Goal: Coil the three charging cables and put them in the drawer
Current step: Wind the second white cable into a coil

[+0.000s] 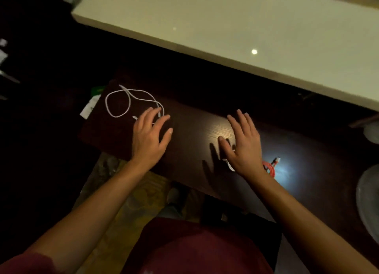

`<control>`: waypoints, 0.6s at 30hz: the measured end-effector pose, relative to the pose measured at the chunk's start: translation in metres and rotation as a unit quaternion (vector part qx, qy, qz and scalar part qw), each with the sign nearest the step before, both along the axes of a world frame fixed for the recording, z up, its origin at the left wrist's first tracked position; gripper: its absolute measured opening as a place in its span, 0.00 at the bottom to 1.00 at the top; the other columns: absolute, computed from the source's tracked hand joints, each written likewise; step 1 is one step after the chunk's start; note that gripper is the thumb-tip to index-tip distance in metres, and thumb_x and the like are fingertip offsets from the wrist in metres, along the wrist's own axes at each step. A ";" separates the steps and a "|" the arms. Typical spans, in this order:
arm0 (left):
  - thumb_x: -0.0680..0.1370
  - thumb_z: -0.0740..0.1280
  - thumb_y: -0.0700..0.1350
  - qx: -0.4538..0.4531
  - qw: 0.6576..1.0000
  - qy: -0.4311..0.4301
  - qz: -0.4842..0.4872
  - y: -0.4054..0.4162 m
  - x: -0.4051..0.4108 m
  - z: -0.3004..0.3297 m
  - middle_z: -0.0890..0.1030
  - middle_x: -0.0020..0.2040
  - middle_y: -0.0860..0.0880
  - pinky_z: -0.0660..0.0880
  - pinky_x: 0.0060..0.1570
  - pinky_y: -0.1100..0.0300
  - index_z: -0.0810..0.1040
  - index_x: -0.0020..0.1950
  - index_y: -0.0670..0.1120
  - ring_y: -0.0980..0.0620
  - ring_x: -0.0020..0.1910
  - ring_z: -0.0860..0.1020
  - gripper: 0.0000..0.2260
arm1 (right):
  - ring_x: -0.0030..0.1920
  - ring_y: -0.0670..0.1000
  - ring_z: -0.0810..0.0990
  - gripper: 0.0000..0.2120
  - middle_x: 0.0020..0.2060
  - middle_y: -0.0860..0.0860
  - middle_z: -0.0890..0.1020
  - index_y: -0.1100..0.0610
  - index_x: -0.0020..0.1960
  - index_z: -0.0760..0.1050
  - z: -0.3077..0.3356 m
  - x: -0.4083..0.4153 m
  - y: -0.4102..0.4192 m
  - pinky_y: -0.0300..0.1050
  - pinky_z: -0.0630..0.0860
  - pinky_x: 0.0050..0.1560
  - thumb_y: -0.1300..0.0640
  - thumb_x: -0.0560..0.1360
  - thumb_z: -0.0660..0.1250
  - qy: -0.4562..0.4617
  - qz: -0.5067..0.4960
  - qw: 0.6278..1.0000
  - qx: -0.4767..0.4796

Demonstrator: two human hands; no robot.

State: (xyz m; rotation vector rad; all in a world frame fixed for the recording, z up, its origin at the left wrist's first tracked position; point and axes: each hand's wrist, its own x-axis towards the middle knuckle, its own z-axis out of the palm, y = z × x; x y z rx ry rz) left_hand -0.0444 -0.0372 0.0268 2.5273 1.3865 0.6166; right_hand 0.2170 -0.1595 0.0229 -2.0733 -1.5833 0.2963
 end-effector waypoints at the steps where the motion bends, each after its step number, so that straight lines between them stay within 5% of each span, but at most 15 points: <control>1: 0.82 0.62 0.55 0.013 0.999 0.015 0.029 0.001 -0.011 0.003 0.69 0.76 0.42 0.60 0.75 0.43 0.74 0.73 0.45 0.41 0.79 0.62 0.22 | 0.82 0.57 0.55 0.32 0.80 0.56 0.61 0.55 0.79 0.64 0.003 -0.002 0.007 0.55 0.58 0.78 0.39 0.79 0.59 -0.014 0.020 1.000 -0.003; 6: 0.83 0.57 0.60 0.032 0.986 0.073 0.144 0.016 -0.064 0.009 0.55 0.83 0.42 0.48 0.79 0.39 0.59 0.82 0.46 0.40 0.83 0.49 0.31 | 0.83 0.56 0.49 0.37 0.82 0.54 0.55 0.53 0.82 0.54 0.011 -0.024 0.045 0.60 0.56 0.79 0.35 0.80 0.56 -0.059 0.082 0.995 -0.014; 18: 0.83 0.56 0.62 -0.044 0.979 0.117 0.160 0.132 -0.151 -0.059 0.55 0.83 0.41 0.51 0.79 0.40 0.56 0.82 0.43 0.40 0.83 0.49 0.33 | 0.82 0.55 0.48 0.40 0.83 0.53 0.52 0.53 0.83 0.50 -0.033 -0.124 0.175 0.58 0.53 0.80 0.32 0.80 0.55 -0.076 0.100 0.983 -0.137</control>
